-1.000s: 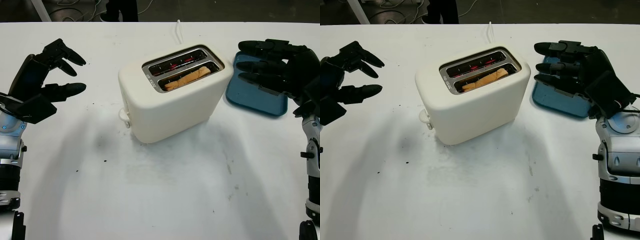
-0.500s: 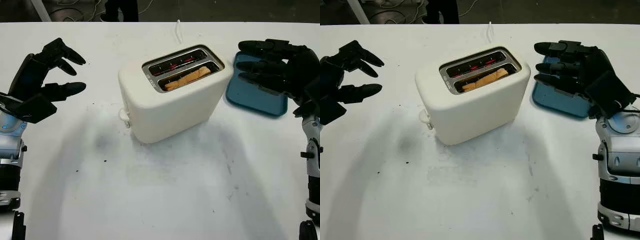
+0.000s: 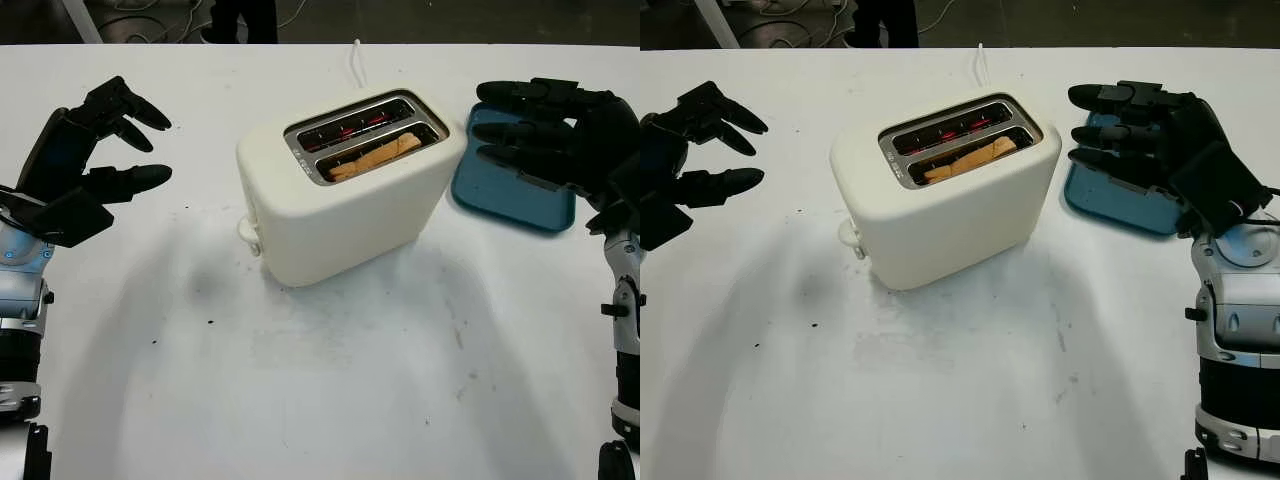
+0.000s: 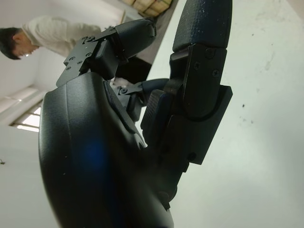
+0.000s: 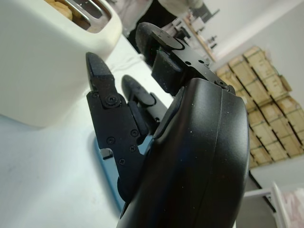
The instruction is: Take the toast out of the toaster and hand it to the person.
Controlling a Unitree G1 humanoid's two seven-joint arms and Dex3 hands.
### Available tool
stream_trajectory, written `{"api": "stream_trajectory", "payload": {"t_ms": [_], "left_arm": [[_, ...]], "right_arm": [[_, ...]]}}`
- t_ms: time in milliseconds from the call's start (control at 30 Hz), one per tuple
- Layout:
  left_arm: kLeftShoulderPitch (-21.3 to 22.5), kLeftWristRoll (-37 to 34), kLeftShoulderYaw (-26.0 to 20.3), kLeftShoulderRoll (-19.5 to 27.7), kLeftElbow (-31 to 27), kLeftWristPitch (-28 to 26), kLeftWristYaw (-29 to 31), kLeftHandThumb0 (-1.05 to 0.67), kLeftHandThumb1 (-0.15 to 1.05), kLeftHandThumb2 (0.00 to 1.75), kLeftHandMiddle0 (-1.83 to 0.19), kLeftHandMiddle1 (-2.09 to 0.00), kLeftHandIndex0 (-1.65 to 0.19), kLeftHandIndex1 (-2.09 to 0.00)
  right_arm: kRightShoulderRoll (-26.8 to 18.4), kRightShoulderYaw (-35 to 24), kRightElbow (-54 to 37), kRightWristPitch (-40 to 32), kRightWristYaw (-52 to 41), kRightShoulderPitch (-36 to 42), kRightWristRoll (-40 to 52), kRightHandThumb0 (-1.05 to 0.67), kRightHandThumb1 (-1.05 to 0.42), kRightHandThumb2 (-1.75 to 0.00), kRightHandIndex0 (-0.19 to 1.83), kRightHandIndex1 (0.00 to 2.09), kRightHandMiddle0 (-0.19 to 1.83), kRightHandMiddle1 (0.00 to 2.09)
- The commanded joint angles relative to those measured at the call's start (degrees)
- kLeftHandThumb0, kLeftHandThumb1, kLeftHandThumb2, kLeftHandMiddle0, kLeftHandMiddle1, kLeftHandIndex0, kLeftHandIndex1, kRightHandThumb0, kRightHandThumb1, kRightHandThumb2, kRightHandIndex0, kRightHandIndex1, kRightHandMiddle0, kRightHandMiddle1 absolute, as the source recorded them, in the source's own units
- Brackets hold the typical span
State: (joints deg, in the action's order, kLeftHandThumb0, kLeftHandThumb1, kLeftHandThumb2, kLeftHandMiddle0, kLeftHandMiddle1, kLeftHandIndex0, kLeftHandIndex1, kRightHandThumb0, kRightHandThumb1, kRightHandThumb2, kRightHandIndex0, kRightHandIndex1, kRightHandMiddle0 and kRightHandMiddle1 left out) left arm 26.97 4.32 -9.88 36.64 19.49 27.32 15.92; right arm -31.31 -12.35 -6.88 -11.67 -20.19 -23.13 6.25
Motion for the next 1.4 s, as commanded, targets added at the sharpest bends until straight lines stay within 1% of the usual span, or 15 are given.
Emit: {"api": "stream_trajectory", "payload": {"t_ms": [0, 167, 367, 533, 1067, 1367], "left_arm": [[-0.8, 0.2, -0.1, 0.0, 0.1, 0.8, -0.5, -1.05, 0.92, 0.27, -0.43, -1.45, -0.28, -1.35], [-1.0, 0.4, -0.1, 0.0, -0.6, -0.1, -0.6, -1.05, 0.92, 0.27, -0.43, -1.46, -0.29, -1.37], [-1.0, 0.2, -0.1, -0.1, -0.3, 0.3, -0.6, -1.05, 0.92, 0.27, -0.43, -1.46, -0.28, -1.37], [-1.0, -0.2, -0.1, -0.1, -0.8, -0.6, -0.2, -1.05, 0.92, 0.26, -0.42, -1.45, -0.28, -1.37], [-0.9, 0.1, -0.1, 0.0, -0.4, 0.4, -0.4, -1.05, 0.92, 0.26, -0.42, -1.44, -0.28, -1.34], [-1.0, -0.5, -0.2, 0.0, -0.4, -0.1, 0.0, -1.05, 0.92, 0.26, -0.41, -1.44, -0.28, -1.34]], "right_arm": [[0.0, -0.2, 0.0, -0.3, 0.0, 0.1, 0.3, -0.26, -0.81, 0.0, 0.88, 0.01, 0.78, 0.0], [0.1, -0.2, 0.1, -0.1, -0.2, 0.1, 0.4, -0.27, -0.81, 0.0, 0.88, 0.01, 0.78, 0.0], [-0.1, -0.1, 0.2, 0.0, -0.1, 0.0, 0.1, -0.28, -0.81, 0.0, 0.88, 0.01, 0.78, 0.0], [-0.1, -0.1, -0.5, -0.9, 0.2, 0.0, 0.1, -0.26, -0.81, 0.0, 0.87, 0.01, 0.77, 0.0], [-0.4, 0.1, -0.9, -0.6, 0.3, -0.1, -0.8, -0.25, -0.81, 0.0, 0.87, 0.01, 0.78, 0.0], [-0.1, -0.1, -0.7, -0.7, 0.1, -0.1, -0.3, -0.26, -0.81, 0.0, 0.88, 0.01, 0.78, 0.0]]}}
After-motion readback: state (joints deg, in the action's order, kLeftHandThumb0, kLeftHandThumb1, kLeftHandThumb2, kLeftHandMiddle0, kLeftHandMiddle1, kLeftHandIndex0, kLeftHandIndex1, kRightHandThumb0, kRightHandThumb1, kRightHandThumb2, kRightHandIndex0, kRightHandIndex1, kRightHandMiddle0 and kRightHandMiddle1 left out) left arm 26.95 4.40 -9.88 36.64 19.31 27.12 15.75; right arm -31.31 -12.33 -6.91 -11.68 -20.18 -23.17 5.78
